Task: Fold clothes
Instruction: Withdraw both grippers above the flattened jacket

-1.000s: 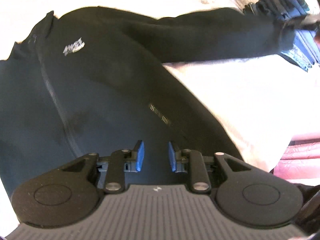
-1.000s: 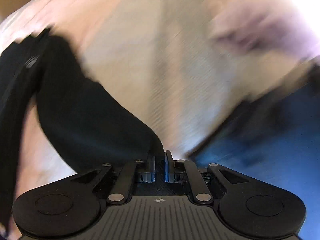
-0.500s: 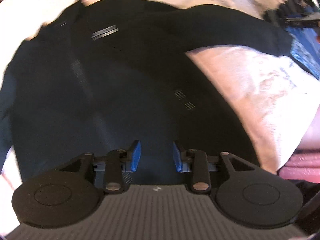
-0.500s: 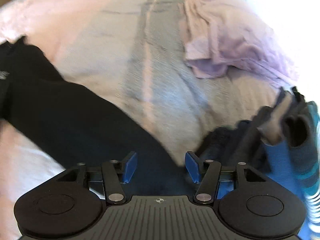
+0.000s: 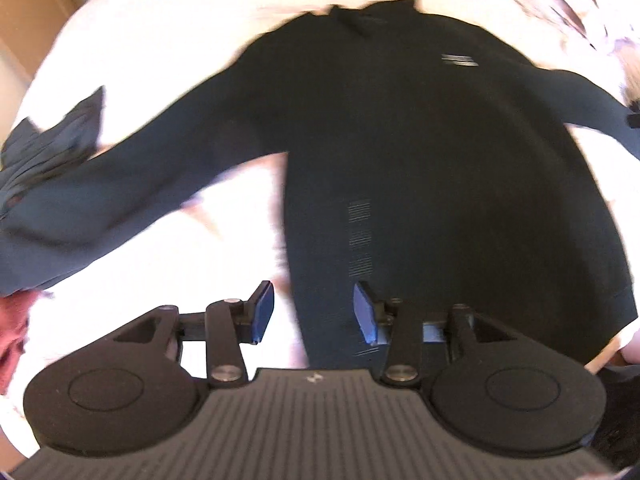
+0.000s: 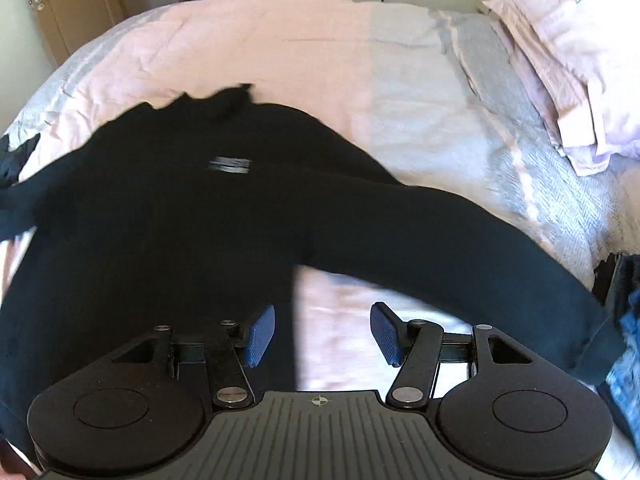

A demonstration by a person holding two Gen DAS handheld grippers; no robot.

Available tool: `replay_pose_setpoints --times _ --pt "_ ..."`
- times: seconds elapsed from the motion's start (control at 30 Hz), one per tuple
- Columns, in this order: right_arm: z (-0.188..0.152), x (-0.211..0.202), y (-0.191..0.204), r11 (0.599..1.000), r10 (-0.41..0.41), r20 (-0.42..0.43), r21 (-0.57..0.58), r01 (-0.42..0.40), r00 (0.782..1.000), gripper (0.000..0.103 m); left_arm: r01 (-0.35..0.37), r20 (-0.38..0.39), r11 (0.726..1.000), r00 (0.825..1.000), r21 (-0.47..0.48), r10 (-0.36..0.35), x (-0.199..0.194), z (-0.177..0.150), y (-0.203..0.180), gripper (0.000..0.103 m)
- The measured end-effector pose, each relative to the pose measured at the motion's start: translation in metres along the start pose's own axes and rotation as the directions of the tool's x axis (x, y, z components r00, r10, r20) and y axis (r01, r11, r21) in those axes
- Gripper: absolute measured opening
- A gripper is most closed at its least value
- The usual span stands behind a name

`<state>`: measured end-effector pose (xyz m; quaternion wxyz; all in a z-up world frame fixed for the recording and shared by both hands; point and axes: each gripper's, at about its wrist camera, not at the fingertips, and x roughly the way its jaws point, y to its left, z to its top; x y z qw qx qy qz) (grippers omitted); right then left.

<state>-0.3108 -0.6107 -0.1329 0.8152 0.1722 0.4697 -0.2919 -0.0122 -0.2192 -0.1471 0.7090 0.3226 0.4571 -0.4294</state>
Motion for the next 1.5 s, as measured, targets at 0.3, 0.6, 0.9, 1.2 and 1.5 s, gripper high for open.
replay_pose_setpoints --times 0.3,0.6,0.9,1.2,1.5 --pt "-0.015 -0.039 0.125 0.983 -0.016 -0.046 0.181 0.024 0.999 0.057 -0.075 0.041 0.997 0.996 0.034 0.073 -0.031 -0.018 0.122 0.051" --pt "-0.037 -0.067 0.166 0.974 -0.034 -0.003 0.224 0.034 0.999 0.086 -0.012 0.081 0.998 0.997 0.064 0.006 -0.061 -0.016 0.116 0.077" --pt "-0.079 -0.1 0.199 0.954 -0.025 0.02 0.3 0.017 0.999 0.086 0.004 0.05 0.989 0.999 0.146 -0.012 -0.081 -0.042 0.112 0.081" --pt "-0.121 -0.147 0.246 0.877 -0.194 0.021 0.451 0.164 0.981 0.086 0.085 0.164 0.922 0.974 0.378 -0.158 -0.079 -0.025 0.154 0.081" --pt "-0.148 -0.176 0.389 0.729 -0.314 0.031 0.648 0.22 0.949 0.086 0.102 0.155 0.804 0.959 0.586 -0.236 -0.085 -0.027 0.225 0.081"
